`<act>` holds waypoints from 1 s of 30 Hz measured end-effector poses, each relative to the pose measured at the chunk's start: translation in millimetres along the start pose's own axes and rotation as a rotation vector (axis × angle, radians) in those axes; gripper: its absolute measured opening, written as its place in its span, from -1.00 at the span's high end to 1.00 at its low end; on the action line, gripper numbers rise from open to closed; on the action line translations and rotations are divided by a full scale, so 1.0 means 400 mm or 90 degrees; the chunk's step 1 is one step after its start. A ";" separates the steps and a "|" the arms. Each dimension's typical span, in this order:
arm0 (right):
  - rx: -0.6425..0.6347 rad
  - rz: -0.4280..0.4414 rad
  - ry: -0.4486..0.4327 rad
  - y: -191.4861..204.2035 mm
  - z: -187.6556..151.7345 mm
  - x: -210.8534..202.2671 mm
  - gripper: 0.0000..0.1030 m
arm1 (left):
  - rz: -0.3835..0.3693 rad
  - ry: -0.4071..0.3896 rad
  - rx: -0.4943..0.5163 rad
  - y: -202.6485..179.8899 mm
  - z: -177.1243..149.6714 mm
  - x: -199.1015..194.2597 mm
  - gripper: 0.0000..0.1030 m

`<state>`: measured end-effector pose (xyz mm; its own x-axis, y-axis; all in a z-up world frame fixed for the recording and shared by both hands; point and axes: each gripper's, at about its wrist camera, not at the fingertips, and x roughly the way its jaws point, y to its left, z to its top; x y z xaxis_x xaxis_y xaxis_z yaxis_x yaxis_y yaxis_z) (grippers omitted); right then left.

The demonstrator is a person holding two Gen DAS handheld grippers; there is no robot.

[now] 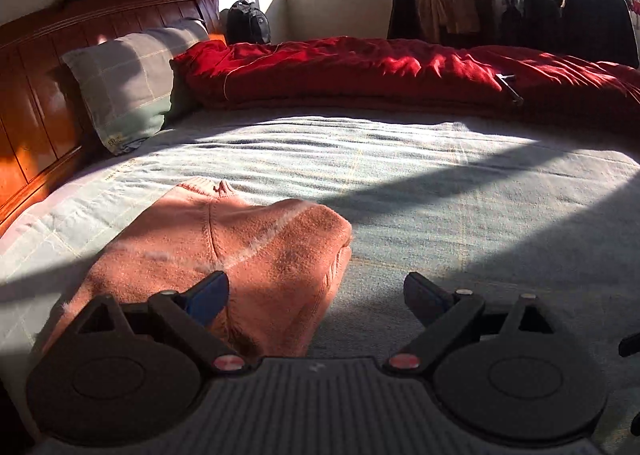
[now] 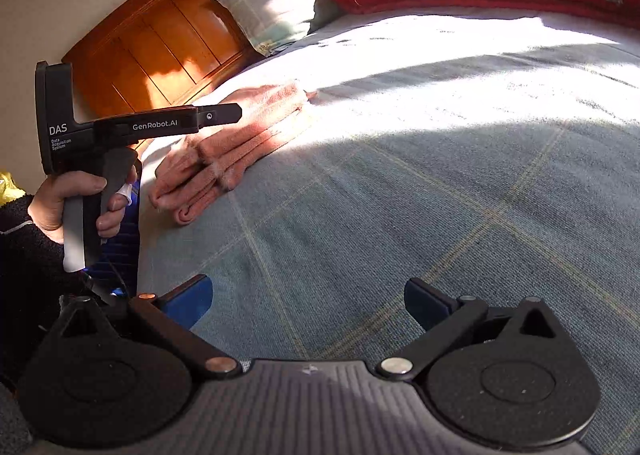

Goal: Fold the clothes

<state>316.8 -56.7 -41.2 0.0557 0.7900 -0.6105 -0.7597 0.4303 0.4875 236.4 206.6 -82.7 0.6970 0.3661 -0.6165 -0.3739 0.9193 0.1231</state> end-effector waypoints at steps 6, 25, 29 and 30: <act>-0.042 0.017 0.028 0.036 0.020 0.013 -1.00 | -0.007 0.061 -0.127 0.053 -0.093 0.010 -0.82; -0.247 0.012 0.091 0.229 0.139 0.120 -1.00 | 0.146 0.052 -0.216 0.037 -0.158 -0.240 -0.88; -0.293 0.005 0.081 0.269 0.151 0.135 -1.00 | 0.166 0.050 -0.228 0.042 -0.157 -0.273 -0.88; -0.299 0.007 0.080 0.274 0.154 0.136 -1.00 | 0.172 0.053 -0.230 0.043 -0.157 -0.278 -0.88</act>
<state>276.4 60.3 17.4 -0.0105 0.7226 -0.6912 -0.9716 0.1560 0.1778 113.9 172.5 -61.0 0.4996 0.5590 -0.6618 -0.7347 0.6781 0.0182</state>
